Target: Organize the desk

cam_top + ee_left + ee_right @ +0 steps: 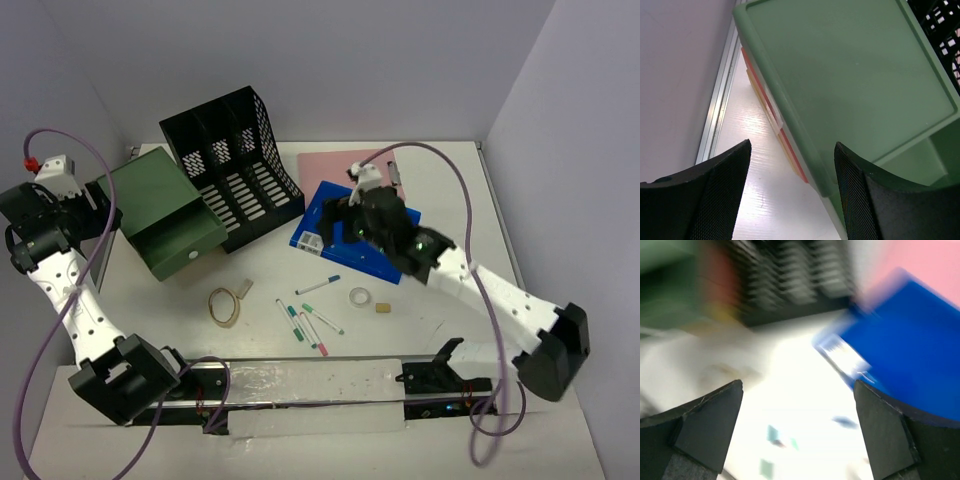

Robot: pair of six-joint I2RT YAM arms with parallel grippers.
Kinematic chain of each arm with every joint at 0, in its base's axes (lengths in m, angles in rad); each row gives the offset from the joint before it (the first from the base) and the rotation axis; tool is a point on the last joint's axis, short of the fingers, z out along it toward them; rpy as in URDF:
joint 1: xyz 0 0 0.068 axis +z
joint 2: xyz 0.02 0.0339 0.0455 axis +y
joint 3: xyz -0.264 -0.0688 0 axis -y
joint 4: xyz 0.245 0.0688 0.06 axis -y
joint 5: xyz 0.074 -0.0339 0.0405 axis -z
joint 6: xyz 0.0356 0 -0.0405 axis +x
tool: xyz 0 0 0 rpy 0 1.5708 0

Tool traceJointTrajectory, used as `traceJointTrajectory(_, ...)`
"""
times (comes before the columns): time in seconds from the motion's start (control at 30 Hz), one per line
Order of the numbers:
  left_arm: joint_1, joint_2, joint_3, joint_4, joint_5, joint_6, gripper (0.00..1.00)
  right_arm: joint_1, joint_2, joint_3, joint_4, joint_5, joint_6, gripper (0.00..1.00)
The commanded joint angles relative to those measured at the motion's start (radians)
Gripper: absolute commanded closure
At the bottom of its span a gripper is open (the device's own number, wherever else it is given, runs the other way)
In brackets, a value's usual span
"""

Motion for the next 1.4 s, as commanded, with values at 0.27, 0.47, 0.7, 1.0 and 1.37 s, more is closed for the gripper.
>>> traceJointTrajectory(0.27, -0.001, -0.149, -0.022, -0.03, 0.131, 0.042, 0.24, -0.292, -0.021, -0.206, -0.526, 0.032, 0.296, 0.09)
traceJointTrajectory(0.47, 0.0, -0.159, -0.027, -0.032, 0.136, 0.064, 0.24, -0.29, 0.125, -0.316, -0.543, -0.005, 0.362, 0.28)
traceJointTrajectory(0.7, -0.001, -0.184, -0.068, -0.007, 0.123, 0.078, 0.23, -0.286, 0.072, -0.416, -0.433, -0.037, 0.358, 0.27)
traceJointTrajectory(1.0, -0.001, -0.166, -0.06, 0.0, 0.123, 0.059, 0.23, -0.24, -0.031, -0.408, -0.45, 0.003, 0.368, 0.29)
traceJointTrajectory(1.37, -0.001, -0.17, -0.072, 0.004, 0.111, 0.061, 0.23, -0.196, 0.02, -0.422, -0.416, -0.012, 0.37, 0.3)
